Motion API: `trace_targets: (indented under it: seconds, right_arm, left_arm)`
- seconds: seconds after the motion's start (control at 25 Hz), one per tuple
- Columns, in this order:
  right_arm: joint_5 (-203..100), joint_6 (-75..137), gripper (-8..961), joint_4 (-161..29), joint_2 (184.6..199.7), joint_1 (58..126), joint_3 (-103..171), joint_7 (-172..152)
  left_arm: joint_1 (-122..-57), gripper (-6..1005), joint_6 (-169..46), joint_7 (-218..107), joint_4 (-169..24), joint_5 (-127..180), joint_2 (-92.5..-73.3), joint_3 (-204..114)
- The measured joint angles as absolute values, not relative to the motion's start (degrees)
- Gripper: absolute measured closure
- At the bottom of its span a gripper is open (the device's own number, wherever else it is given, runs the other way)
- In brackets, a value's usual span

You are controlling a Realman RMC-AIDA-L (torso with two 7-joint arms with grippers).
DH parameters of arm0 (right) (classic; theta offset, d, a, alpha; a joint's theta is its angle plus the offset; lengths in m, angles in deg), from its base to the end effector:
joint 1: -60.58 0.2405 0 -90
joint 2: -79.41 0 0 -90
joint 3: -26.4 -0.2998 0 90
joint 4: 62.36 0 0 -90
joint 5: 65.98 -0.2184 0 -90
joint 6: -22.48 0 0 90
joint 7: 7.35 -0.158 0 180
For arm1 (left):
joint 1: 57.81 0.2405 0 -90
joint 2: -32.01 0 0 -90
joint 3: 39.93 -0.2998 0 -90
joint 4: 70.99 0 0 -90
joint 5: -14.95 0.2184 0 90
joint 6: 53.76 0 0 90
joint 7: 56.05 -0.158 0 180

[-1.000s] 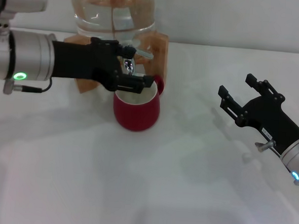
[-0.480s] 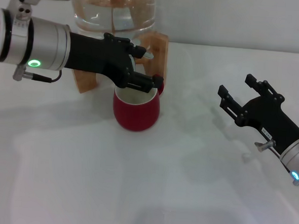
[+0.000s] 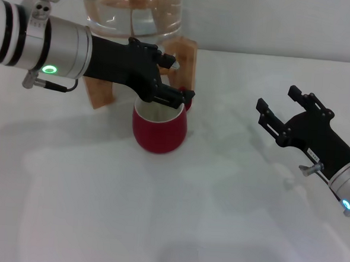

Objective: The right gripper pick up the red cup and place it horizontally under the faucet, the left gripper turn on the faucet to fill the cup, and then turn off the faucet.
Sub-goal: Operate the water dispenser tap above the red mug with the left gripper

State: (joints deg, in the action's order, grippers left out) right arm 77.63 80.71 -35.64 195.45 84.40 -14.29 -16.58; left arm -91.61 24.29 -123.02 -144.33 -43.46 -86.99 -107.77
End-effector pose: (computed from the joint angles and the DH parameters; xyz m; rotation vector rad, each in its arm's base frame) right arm 0.2925 0.3607 -0.0995 -1.9749 0.4561 0.8297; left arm -0.1709 0.4164 -0.0123 -2.7519 -0.3604 -0.2179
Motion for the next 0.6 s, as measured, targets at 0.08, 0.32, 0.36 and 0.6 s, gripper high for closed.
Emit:
trace_targets:
  seconds: [0.08,0.32,0.36,0.6]
  right_arm:
    - [77.6,80.7,225,-35.6,195.43,84.4,-14.3,-16.6]
    - [77.6,80.6,225,-35.6,195.37,84.5,-14.4,-16.6]
    - [77.6,80.6,225,-35.6,195.35,84.5,-14.4,-16.6]
    - [77.6,80.7,225,-35.6,195.33,84.7,-14.4,-16.6]
  left_arm:
    - [-92.1,138,24.3,-123.0,-143.8,-43.2,-86.99,-107.8]
    - [-92.7,137,23.9,-123.0,-143.2,-42.6,-87.0,-107.8]
    - [-92.8,137,23.9,-123.0,-143.1,-42.6,-87.0,-107.8]
    - [-93.4,137,23.7,-123.0,-142.7,-42.1,-87.0,-107.8]
